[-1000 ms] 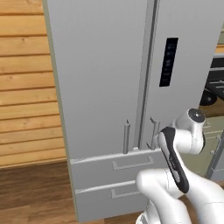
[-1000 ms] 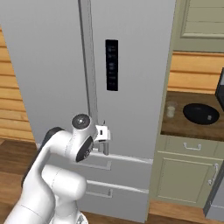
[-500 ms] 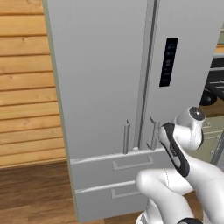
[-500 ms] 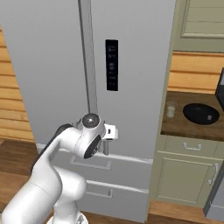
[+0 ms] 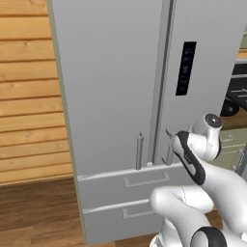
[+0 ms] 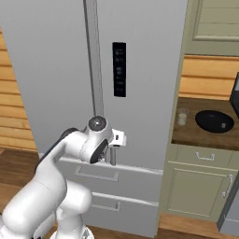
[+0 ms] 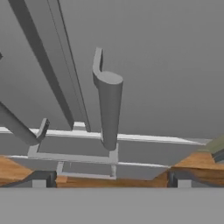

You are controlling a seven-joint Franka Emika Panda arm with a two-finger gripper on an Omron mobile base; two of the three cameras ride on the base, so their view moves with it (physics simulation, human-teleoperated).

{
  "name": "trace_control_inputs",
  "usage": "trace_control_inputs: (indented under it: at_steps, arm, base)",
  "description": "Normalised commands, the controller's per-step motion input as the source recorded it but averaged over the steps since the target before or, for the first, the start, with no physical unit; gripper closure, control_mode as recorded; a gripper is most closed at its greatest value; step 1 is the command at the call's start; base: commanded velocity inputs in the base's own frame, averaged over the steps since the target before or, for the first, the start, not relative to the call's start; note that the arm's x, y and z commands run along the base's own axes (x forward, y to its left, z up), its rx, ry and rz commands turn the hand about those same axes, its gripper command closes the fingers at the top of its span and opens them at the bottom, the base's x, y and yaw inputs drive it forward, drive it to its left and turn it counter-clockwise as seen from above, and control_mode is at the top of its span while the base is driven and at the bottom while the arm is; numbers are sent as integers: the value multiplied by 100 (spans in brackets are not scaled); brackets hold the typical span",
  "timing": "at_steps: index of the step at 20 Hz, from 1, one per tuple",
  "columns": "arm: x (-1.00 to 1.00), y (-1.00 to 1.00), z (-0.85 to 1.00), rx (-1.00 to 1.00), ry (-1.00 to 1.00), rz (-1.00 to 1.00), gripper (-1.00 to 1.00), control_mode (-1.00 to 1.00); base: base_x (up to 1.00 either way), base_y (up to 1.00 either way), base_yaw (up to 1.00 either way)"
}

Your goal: Grab a lemon wedge from the fridge and one ice cube from the ice bowl, and put them in the glass of lemonade.

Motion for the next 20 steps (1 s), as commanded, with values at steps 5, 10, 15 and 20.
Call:
trace_control_inputs:
  at_steps: [5,10,15,20]
  arm:
    - [12,11,-12,0,0,-7,-100,-100]
    - [19,7,-19,0,0,-6,-100,-100]
    - [36,0,-13,0,0,-1,-100,-100]
    - [20,0,-5,0,-6,0,-100,-100]
  base:
    - [0,0,0]
    - [0,0,0]
    - [0,0,0]
    - [0,0,0]
